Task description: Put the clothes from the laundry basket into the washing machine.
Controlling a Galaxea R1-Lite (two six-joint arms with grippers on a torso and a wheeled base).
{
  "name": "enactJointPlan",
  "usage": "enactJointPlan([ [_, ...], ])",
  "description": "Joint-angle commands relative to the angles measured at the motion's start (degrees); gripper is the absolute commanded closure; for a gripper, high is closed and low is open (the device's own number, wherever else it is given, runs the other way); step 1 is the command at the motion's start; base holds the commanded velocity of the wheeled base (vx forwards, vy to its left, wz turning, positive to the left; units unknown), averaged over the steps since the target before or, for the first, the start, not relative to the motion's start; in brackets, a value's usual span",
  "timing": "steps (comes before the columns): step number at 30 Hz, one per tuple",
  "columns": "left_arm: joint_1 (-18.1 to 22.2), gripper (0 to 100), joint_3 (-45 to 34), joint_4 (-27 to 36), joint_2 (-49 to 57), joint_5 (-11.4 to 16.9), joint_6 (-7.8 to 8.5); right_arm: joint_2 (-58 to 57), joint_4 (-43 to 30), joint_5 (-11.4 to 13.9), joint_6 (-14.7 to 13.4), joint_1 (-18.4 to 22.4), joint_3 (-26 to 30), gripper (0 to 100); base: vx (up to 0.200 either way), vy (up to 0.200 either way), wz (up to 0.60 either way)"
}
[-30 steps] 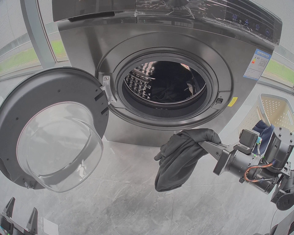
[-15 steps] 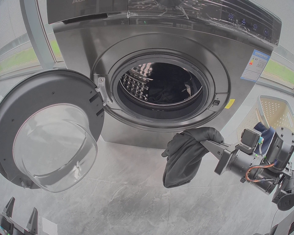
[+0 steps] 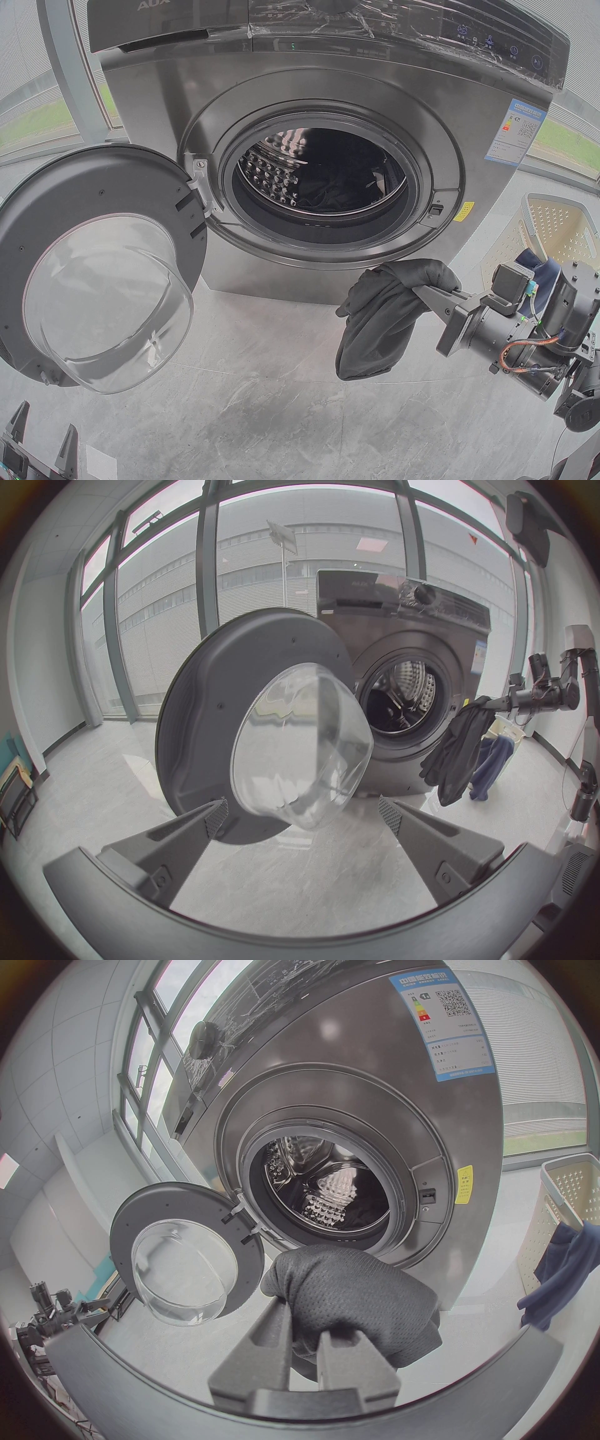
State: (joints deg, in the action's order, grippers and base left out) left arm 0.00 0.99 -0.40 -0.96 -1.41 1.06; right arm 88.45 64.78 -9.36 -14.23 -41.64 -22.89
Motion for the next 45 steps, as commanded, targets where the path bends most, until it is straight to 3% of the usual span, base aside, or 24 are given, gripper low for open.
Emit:
enactJointPlan([
  [1,0.1,0,3.1,-4.2,0.3,3.7,-0.18,0.2,0.1,-3.1,0.1,-2.7,-0.5,100,0.0,0.0,0.0],
  [3,0.5,0,9.7,-5.8,-2.6,8.4,-2.29,0.3,0.3,-3.0,0.1,-3.4,-0.7,100,0.0,0.0,0.0],
  [4,0.7,0,11.8,-5.6,-5.6,10.9,-2.55,0.5,0.8,-3.0,0.2,-3.4,-1.1,100,0.0,0.0,0.0],
  [6,0.6,0,13.2,-5.8,-11.3,14.9,-2.55,1.9,2.0,-2.9,0.3,-3.8,-2.5,100,0.0,0.0,0.0],
  [7,0.5,0,13.3,-5.8,-12.3,15.5,-2.55,2.2,2.3,-2.9,0.3,-3.9,-2.8,100,0.0,0.0,0.0],
  [8,0.1,0,13.8,-6.7,-18.7,18.2,-2.91,3.7,3.7,-2.9,0.2,-4.7,-3.9,100,0.0,0.0,0.0],
  [13,-1.1,0,14.7,-15.2,-33.1,23.9,-2.2,5.8,6.2,-3.2,0.3,-6.1,-5.1,100,0.0,0.0,0.0],
  [14,-1.3,0,14.7,-15.9,-34.0,24.1,-2.2,5.8,6.2,-3.2,0.3,-6.2,-5.2,100,0.0,0.0,0.0],
  [20,-11.6,0,14.8,-26.1,-48.7,23.9,-2.82,6.3,6.5,-3.1,0.3,-7.0,-9.1,100,0.0,0.0,0.0],
  [22,-13.6,0,14.8,-28.2,-51.5,23.3,-3.08,7.0,6.6,-3.2,0.3,-7.5,-10.0,100,0.0,0.0,0.0],
  [25,-18.8,0,14.9,-36.2,-60.8,20.4,-3.61,9.5,8.2,-3.4,0.3,-8.3,-12.6,100,0.0,0.0,0.0],
  [33,-25.0,0,15.3,-47.8,-73.3,18.7,-5.28,10.8,7.9,-3.1,1.0,-8.4,-18.2,100,0.0,0.0,0.0],
  [38,-27.2,0,17.4,-53.1,-80.2,17.1,-7.04,10.7,7.9,-2.9,1.0,-8.4,-18.7,100,0.0,0.0,0.0],
  [45,-29.5,0,20.3,-55.0,-86.5,17.1,-8.18,10.2,8.1,-3.1,0.9,-8.4,-18.4,100,0.0,0.0,0.0],
])
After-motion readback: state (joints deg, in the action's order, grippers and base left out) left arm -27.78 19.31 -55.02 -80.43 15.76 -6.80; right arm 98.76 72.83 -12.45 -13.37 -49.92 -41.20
